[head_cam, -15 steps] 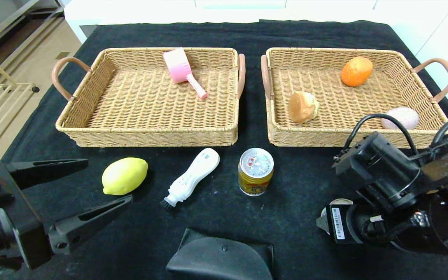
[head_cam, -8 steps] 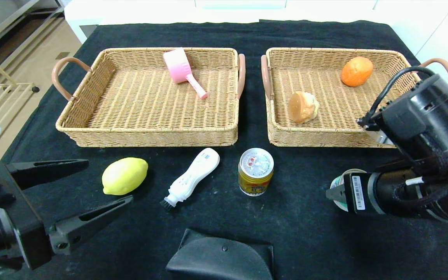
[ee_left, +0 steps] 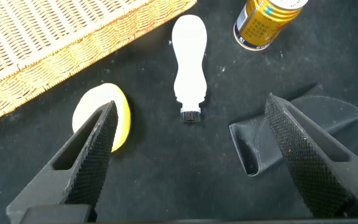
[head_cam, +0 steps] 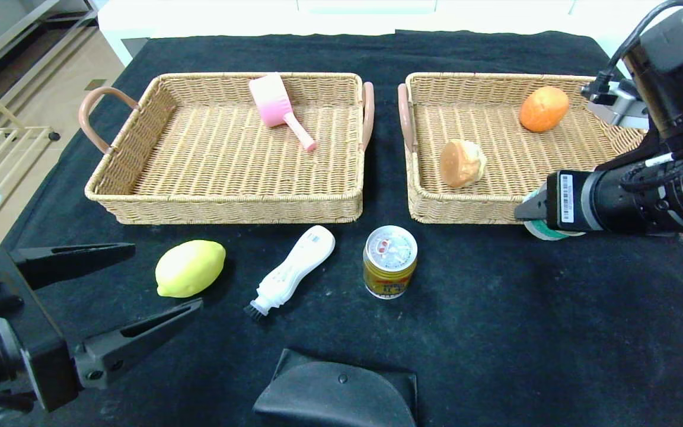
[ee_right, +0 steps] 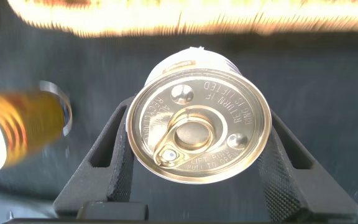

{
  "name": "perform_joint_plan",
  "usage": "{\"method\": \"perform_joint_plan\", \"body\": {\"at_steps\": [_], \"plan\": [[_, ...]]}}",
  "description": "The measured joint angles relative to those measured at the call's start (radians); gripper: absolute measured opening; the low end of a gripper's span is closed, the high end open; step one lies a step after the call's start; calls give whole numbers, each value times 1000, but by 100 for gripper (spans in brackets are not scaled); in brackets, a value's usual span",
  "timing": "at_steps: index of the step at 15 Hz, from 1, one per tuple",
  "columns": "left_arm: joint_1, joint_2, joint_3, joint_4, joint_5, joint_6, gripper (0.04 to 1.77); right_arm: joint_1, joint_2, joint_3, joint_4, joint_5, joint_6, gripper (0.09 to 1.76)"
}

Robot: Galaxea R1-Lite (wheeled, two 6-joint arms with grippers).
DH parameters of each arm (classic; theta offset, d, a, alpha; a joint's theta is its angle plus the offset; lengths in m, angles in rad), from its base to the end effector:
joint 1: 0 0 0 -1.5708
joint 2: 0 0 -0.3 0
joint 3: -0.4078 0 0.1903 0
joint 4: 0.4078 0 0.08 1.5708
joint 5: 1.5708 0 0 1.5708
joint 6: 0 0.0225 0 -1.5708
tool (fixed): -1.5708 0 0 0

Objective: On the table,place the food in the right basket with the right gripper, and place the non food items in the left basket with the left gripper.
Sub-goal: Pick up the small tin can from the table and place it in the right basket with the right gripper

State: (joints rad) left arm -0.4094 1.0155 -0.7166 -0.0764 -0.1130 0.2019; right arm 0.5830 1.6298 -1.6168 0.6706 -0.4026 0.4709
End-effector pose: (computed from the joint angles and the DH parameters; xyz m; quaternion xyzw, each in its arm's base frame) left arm 0.1190 -0.0544 0.2530 0.1131 0.0834 -0.2664 0.9536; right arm 0.2314 0.1421 0.3091 0.0647 0.3070 0.0136 0.9494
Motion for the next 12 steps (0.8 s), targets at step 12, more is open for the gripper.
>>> {"method": "perform_joint_plan", "body": {"at_steps": [12], "plan": [[0,-8,-4,-1,0,1,172,-127,163,-179,-211,1,-92,117]]}}
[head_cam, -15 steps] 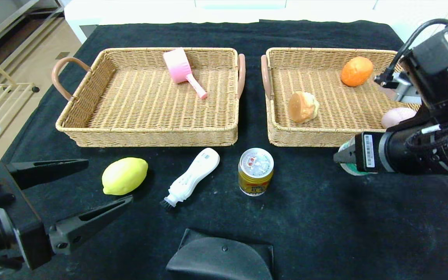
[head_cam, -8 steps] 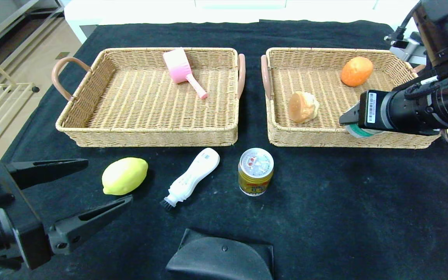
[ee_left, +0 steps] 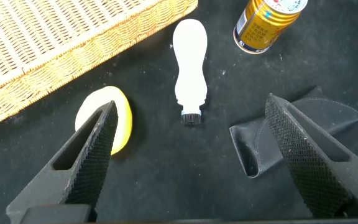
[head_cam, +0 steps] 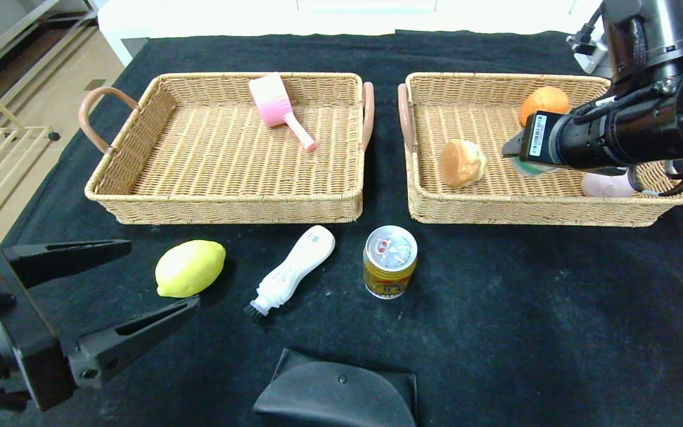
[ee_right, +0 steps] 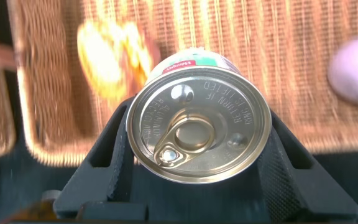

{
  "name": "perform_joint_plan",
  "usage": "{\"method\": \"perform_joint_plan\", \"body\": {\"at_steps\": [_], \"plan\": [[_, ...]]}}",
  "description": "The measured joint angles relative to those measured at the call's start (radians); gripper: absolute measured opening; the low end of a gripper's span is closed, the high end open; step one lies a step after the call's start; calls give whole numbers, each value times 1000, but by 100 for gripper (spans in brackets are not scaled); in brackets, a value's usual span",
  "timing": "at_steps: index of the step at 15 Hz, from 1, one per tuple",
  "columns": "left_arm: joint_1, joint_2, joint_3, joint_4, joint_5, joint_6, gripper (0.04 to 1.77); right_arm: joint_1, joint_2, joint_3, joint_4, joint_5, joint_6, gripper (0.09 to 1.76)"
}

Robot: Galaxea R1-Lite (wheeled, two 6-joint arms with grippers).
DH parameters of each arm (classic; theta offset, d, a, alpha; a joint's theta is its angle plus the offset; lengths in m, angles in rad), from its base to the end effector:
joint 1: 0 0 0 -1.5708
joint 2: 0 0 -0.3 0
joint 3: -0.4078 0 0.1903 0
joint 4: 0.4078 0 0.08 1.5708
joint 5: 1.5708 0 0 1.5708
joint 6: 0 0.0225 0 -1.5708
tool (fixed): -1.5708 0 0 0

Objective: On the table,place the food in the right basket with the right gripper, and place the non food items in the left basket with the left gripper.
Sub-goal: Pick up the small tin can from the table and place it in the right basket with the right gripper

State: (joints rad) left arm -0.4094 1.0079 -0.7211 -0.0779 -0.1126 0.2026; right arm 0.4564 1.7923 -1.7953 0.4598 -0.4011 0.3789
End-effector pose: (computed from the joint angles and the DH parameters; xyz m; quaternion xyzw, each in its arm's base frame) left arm 0.1173 -0.0536 0.2555 0.1125 0.0766 -0.2658 0.9544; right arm 0.3008 0.1379 0.3242 0.0909 0.2073 -0.0123 0.9740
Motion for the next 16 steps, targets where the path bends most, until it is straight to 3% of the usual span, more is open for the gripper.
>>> {"method": "perform_joint_plan", "body": {"at_steps": [5,12,16], "plan": [[0,0,0,0,-1,0,172,-37,63,0,-138,2,-42,117],[0,0,0,-1,0,0,172,-61,95,0,-152,2,-44,117],[0,0,0,-1,0,0,172,-62,95,5,-151,2,-43,139]]}}
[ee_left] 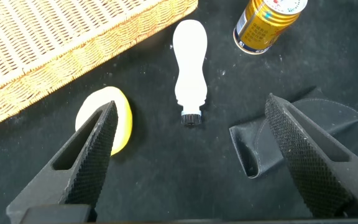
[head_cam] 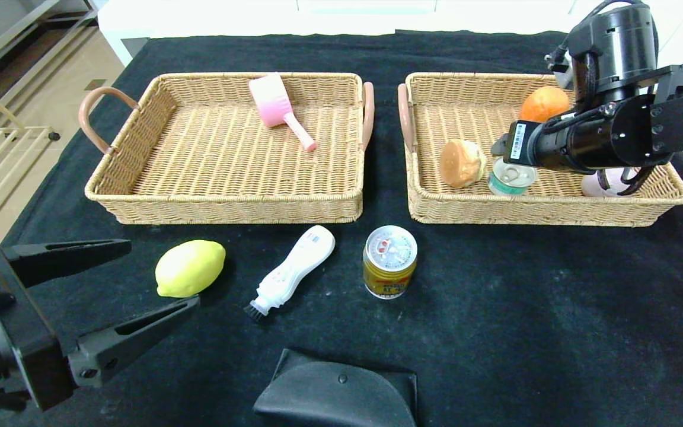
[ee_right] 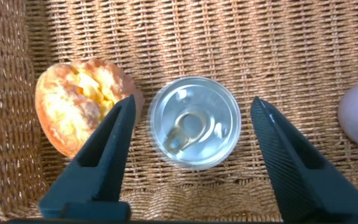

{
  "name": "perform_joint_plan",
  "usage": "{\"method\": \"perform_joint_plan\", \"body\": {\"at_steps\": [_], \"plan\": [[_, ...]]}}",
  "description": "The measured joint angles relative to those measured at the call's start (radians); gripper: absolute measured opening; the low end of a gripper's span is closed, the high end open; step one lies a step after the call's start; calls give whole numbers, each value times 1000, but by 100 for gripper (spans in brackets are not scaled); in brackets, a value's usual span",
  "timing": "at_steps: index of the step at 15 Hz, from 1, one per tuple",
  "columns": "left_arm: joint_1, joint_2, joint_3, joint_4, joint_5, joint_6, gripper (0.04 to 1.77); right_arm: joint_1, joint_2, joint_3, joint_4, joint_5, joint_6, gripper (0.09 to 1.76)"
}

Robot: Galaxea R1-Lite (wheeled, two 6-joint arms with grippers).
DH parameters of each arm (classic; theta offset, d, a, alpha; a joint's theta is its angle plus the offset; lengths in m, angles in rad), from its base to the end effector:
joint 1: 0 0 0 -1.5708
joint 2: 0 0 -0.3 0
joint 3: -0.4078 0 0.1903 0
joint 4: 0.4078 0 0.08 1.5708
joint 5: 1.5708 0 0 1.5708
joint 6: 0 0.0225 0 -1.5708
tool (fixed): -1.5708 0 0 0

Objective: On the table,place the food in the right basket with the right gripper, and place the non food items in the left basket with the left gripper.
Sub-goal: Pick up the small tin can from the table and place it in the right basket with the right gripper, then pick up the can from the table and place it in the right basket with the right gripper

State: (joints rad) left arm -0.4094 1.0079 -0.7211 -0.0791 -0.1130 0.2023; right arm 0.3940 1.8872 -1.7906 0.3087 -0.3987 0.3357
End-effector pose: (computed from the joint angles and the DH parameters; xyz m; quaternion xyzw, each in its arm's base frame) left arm 0.1173 -0.0537 0.2556 0.1123 0.0761 -0.2659 0.9544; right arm 0.3423 0.1329 0.3037 0.0870 0.1827 -0.0333 0.9787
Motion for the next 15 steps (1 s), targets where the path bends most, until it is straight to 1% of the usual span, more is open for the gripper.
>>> {"method": "perform_joint_plan", "body": {"at_steps": [5,10,13,15], "plan": [[1,-6,-1,0,0,6,172,12,0,12,3,-1,-3,154],[1,-12,-2,0,0,6,172,31,-33,29,9,-2,-1,162],[1,-14,-3,0,0,7,172,93,-103,121,5,-3,-1,165],[1,-14,-3,0,1,8,172,174,-165,199,1,-9,0,166]]}}
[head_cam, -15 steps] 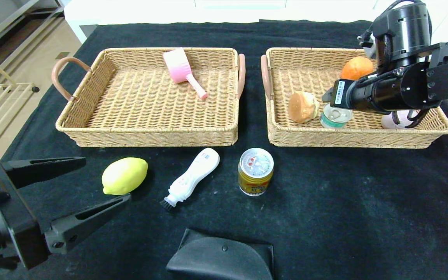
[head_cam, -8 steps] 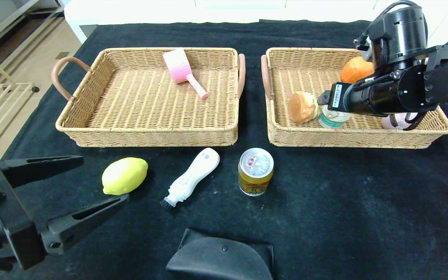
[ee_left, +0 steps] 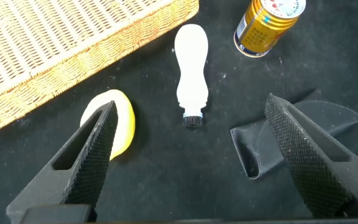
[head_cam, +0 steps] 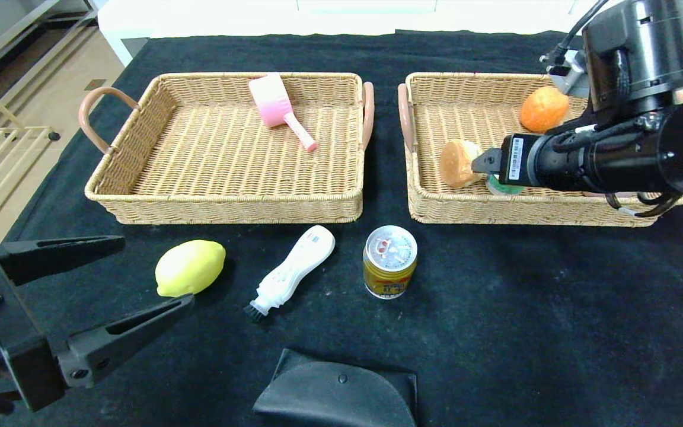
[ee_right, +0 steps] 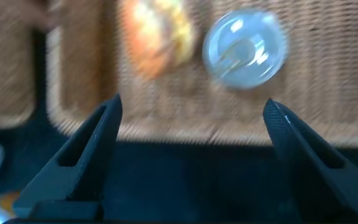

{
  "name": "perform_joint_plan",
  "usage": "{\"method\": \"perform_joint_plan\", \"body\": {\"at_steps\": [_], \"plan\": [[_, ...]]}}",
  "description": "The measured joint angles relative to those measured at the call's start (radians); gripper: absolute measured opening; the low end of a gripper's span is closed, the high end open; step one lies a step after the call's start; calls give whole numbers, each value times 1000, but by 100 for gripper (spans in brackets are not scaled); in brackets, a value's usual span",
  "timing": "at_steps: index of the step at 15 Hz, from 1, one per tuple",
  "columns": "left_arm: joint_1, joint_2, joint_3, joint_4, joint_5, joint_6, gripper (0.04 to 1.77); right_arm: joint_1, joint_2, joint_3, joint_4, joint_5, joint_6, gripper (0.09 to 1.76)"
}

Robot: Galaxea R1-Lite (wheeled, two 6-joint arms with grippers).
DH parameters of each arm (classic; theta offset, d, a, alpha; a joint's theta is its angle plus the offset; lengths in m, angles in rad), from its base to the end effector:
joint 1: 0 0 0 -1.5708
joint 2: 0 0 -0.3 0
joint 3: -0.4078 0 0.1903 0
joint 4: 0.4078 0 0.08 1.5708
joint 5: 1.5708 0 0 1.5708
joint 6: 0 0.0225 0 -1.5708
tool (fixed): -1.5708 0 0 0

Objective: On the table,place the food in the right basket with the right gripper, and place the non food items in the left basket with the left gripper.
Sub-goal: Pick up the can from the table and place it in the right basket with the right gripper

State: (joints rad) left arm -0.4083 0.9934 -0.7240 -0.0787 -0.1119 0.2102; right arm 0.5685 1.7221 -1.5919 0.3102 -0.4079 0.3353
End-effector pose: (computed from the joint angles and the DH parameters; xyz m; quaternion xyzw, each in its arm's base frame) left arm 0.1139 -0.0520 0.2582 0.1149 0.0668 -0.2645 0.9552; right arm 0.2739 0.1644 0.3058 0.0613 0.2033 0.0450 0.9762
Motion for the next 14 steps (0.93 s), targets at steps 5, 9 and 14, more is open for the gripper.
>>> {"method": "perform_joint_plan", "body": {"at_steps": [5,9,14], "plan": [[0,1,0,0,17,0,172,195,-91,90,-1,-51,1,168],[0,3,0,0,22,0,172,314,-82,98,0,-112,3,169],[1,3,-1,-1,22,0,172,396,24,79,-66,-192,23,170]]}}
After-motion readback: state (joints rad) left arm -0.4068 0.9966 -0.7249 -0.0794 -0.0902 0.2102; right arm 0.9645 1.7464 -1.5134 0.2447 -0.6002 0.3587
